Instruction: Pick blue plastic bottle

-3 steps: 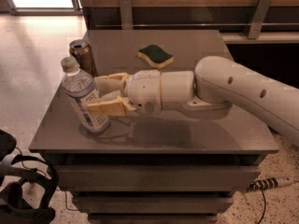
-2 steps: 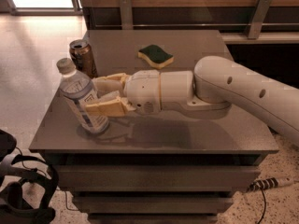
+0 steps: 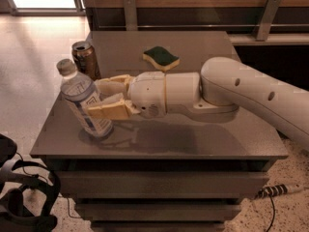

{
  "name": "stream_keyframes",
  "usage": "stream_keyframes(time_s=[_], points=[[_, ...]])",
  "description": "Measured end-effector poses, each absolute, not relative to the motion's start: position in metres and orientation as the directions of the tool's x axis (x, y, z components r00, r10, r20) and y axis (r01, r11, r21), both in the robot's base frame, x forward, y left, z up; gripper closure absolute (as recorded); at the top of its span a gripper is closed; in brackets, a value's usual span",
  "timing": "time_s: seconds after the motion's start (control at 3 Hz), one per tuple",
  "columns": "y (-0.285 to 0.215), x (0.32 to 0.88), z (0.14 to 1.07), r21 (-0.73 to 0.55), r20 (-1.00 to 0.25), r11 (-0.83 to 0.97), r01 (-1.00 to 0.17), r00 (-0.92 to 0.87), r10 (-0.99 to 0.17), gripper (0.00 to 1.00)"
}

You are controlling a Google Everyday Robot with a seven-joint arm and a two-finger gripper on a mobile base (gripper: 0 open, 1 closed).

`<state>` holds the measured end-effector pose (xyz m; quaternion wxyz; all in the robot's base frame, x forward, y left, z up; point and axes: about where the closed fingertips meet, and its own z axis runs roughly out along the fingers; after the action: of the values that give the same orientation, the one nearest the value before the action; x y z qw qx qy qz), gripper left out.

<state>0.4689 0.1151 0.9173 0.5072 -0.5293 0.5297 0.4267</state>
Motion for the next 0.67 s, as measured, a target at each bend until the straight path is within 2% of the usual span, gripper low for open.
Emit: stream_keyframes(time_s=[0.67], points=[[0.1202,0.4654,0.9201,-0.091,-0.988,0.066,-0.994,0.082,-0.129,0.24]])
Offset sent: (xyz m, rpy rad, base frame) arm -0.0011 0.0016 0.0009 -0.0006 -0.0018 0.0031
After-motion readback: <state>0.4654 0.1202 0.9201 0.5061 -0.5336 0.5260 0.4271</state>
